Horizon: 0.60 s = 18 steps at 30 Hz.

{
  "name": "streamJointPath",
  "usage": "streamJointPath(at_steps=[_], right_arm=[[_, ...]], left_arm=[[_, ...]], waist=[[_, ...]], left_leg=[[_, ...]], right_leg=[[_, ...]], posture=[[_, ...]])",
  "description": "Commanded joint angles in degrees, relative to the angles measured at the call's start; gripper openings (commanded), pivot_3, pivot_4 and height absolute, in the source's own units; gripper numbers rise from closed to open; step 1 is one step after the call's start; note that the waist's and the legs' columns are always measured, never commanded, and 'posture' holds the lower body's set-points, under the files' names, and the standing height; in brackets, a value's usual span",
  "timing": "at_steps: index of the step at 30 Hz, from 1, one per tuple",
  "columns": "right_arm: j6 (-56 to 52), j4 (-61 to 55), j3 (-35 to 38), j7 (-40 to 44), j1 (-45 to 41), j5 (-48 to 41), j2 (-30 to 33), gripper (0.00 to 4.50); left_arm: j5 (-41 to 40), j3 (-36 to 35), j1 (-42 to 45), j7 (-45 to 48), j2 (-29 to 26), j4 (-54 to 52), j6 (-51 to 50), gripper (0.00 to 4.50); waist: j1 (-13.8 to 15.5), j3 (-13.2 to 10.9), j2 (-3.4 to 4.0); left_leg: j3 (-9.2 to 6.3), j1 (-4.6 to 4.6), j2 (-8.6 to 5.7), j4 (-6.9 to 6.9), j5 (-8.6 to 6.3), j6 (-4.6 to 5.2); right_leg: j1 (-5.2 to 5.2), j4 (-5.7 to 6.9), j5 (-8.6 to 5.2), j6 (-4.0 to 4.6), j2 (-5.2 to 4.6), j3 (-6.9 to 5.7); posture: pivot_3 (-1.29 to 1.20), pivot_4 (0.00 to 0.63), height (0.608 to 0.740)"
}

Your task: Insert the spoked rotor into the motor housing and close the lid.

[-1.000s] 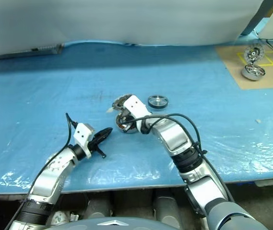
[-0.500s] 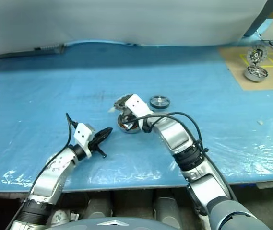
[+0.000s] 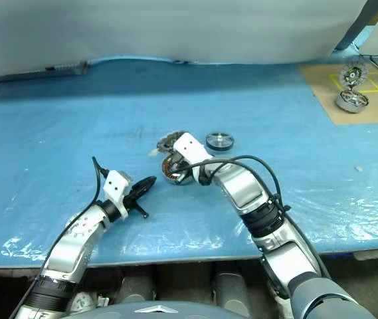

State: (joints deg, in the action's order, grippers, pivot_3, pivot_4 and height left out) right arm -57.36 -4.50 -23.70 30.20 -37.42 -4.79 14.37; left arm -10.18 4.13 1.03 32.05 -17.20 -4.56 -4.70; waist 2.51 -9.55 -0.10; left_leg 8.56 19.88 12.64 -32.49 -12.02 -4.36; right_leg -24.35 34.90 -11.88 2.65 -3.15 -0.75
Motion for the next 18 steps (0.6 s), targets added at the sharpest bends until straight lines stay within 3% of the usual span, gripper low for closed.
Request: streamJointPath(at_steps=[1, 18], right_arm=[[0.2, -1.7, 0.3, 0.7, -0.6, -0.8, -0.3, 0.04], [6.2, 3.4, 3.6, -1.8, 0.1, 0.4, -3.2, 0.04]], left_arm=[[-0.1, -0.3, -0.2, -0.2, 0.0, -1.4, 0.8, 0.0], [-0.3, -0.3, 0.1, 0.1, -0.4, -2.0, -0.1, 0.0]], waist=[[0.0, 0.0, 0.0], [0.0, 0.0, 0.0]], left_leg=[[0.0, 0.0, 0.0, 0.0, 0.0, 0.0], [0.0, 0.02, 0.01, 0.0, 0.0, 0.0]], right_leg=[[0.0, 0.0, 0.0, 0.0, 0.0, 0.0], [-0.01, -0.02, 0.0, 0.0, 0.01, -0.01]], posture=[[0.0, 0.15, 0.74], [0.0, 0.15, 0.74]])
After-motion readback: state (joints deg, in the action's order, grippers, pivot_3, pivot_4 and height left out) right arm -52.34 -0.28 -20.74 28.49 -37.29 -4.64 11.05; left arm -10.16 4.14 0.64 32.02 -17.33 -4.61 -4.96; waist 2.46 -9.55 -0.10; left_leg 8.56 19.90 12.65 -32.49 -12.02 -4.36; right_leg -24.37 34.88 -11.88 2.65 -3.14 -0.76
